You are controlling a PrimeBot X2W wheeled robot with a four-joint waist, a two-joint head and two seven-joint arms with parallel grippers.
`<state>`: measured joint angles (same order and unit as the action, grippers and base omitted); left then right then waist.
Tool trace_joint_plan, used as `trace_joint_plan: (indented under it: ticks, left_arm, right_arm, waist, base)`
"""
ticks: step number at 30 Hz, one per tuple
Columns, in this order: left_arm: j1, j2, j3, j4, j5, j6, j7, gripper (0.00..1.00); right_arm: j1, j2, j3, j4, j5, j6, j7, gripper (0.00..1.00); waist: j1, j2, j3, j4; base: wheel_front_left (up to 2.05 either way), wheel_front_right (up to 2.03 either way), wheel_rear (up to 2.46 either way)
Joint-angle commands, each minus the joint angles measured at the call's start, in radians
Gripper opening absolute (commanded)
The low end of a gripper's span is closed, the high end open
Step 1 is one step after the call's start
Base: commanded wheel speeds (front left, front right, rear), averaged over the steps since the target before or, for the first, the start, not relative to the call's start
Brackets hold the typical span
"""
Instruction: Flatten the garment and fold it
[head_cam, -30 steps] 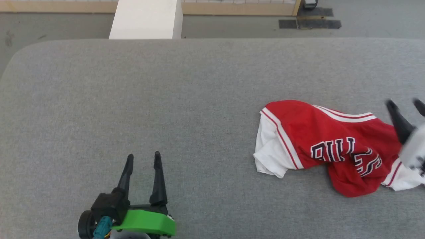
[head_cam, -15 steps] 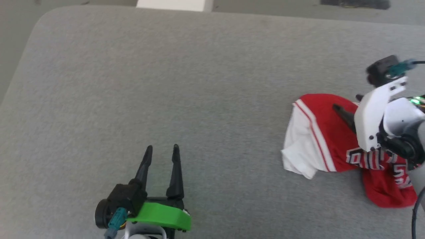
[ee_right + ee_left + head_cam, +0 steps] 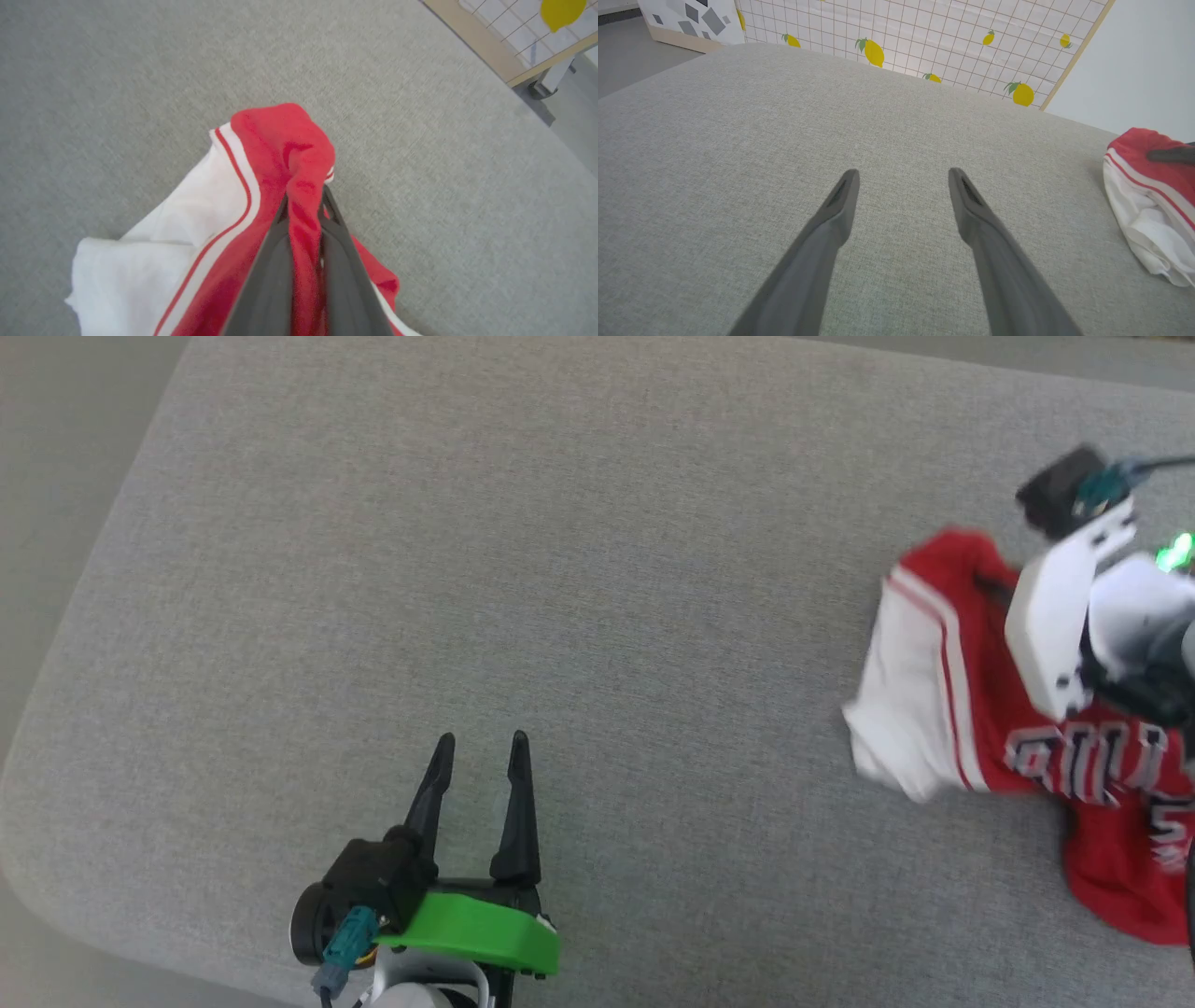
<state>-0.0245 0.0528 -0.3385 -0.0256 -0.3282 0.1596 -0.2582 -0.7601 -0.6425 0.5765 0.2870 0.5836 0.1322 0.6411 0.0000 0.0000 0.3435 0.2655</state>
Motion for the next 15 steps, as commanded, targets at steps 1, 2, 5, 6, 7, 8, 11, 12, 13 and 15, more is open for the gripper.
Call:
trace_joint_plan:
  ticks: [1, 2, 5, 6, 7, 8, 11, 12, 13, 15]
  left_arm:
    - [-0.017, -0.003, -0.003, -0.001, -0.002, 0.005, -0.004, 1.0]
    - [-0.019, -0.003, -0.006, -0.002, -0.003, 0.005, -0.004, 1.0]
    - [-0.025, -0.003, -0.012, -0.006, -0.006, 0.007, -0.004, 1.0]
    - [-0.025, -0.003, -0.014, -0.006, -0.007, 0.008, -0.004, 1.0]
    - [-0.026, -0.003, -0.018, -0.006, -0.01, 0.008, -0.004, 1.0]
    - [-0.027, -0.003, -0.022, -0.005, -0.011, 0.009, -0.004, 1.0]
    - [-0.03, -0.003, -0.033, 0.001, -0.015, 0.01, -0.004, 1.0]
    - [-0.031, -0.003, -0.035, 0.002, -0.016, 0.012, -0.004, 1.0]
    - [-0.032, -0.003, -0.035, 0.003, -0.016, 0.014, -0.004, 1.0]
    - [-0.033, -0.003, -0.031, 0.005, -0.013, 0.018, -0.004, 1.0]
  right_arm:
    - [-0.037, 0.002, 0.002, 0.01, 0.011, -0.002, -0.032, 0.0]
    - [-0.053, 0.001, 0.003, 0.018, 0.008, -0.002, -0.052, 0.0]
    - [-0.097, -0.003, 0.011, 0.053, -0.017, -0.002, -0.127, 0.0]
    - [-0.102, 0.0, 0.012, 0.069, -0.024, -0.002, -0.148, 0.0]
    - [-0.103, 0.003, 0.013, 0.093, -0.029, -0.002, -0.167, 0.0]
    - [-0.098, 0.008, 0.013, 0.115, -0.031, -0.002, -0.176, 0.0]
    - [-0.081, 0.022, 0.014, 0.184, -0.034, -0.002, -0.201, 1.0]
    - [-0.08, 0.024, 0.011, 0.198, -0.038, -0.002, -0.212, 1.0]
    - [-0.081, 0.027, 0.009, 0.211, -0.045, -0.002, -0.228, 1.0]
    - [-0.088, 0.031, 0.011, 0.225, -0.054, -0.002, -0.251, 1.0]
  waist:
    - [0.0, 0.0, 0.0, 0.008]
    - [0.0, 0.0, 0.002, 0.011]
    - [0.0, 0.0, 0.014, 0.023]
    - [0.0, 0.0, 0.017, 0.026]
    - [0.0, 0.0, 0.021, 0.031]
    - [0.0, 0.0, 0.022, 0.035]
    - [0.0, 0.0, 0.026, 0.042]
    - [0.0, 0.0, 0.026, 0.042]
    - [0.0, 0.0, 0.025, 0.041]
    - [0.0, 0.0, 0.019, 0.032]
  base:
    - [0.0, 0.0, 0.0]
    - [0.0, 0.0, 0.0]
    - [0.0, 0.0, 0.0]
    - [0.0, 0.0, 0.0]
    - [0.0, 0.0, 0.0]
    - [0.0, 0.0, 0.0]
    - [0.0, 0.0, 0.0]
    - [0.0, 0.0, 0.0]
    - [0.0, 0.0, 0.0]
    - [0.0, 0.0, 0.0]
